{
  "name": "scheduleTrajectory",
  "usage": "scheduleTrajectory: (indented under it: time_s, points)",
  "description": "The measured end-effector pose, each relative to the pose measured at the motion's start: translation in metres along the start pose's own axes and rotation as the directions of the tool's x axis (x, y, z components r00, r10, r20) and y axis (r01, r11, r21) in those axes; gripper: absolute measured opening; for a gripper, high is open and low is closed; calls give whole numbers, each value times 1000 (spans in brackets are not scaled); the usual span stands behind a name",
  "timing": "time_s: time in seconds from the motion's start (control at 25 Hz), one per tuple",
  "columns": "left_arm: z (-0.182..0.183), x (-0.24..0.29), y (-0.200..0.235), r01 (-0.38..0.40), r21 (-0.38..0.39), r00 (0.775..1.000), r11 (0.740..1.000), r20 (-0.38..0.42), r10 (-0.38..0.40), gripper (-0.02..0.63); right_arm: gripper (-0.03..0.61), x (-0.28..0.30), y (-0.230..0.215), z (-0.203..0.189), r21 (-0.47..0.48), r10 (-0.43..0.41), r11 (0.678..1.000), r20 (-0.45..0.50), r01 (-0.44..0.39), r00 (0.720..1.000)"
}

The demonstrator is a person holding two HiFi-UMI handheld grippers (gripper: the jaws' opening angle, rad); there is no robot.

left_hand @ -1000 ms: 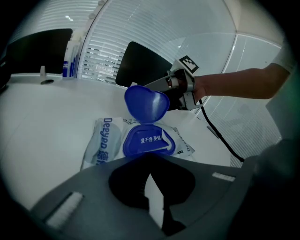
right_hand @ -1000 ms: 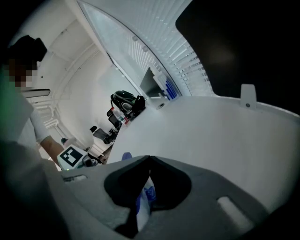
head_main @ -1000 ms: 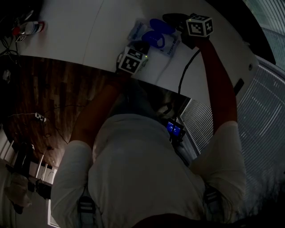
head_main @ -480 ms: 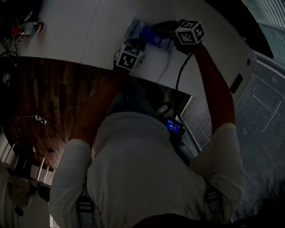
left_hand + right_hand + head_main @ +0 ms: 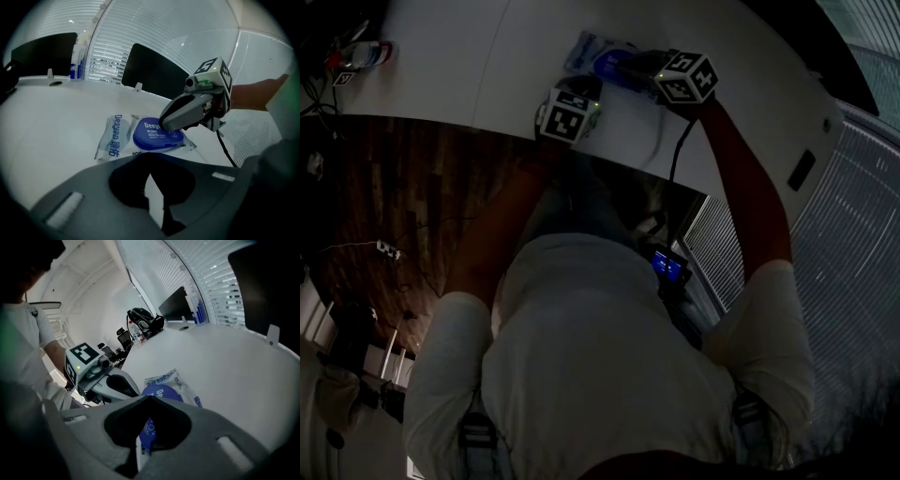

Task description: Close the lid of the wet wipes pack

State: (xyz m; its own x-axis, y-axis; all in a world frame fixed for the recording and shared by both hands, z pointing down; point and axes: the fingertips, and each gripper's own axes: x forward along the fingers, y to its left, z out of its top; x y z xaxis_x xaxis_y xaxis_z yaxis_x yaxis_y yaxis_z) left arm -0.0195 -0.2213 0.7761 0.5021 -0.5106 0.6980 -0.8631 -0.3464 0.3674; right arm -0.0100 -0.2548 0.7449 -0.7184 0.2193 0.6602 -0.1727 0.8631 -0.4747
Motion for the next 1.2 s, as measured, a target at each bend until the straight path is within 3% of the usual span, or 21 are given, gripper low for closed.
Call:
scheduleTrajectory:
  time_s: [0.44,0.84,1.0,1.2]
  points:
    - [4,-3,2,-3,-10,1000,1000,17,4,2,3,16,-6,-16,-96,-118,989,-44,113,992]
    - [10,0,5,-5,5,1000,1000,18,5,2,3,26,-10,-22,-211,-206,959,-71,187,976]
    - [18,-4,2,0,18,1000,1000,23,0,2,3,23,-13,-22,-171,-239,958,-40,229,970]
    - [38,-19,-5,-2,54,999,999,46,0,2,3,-2,-10,0,-57,-306,948,109,314,946]
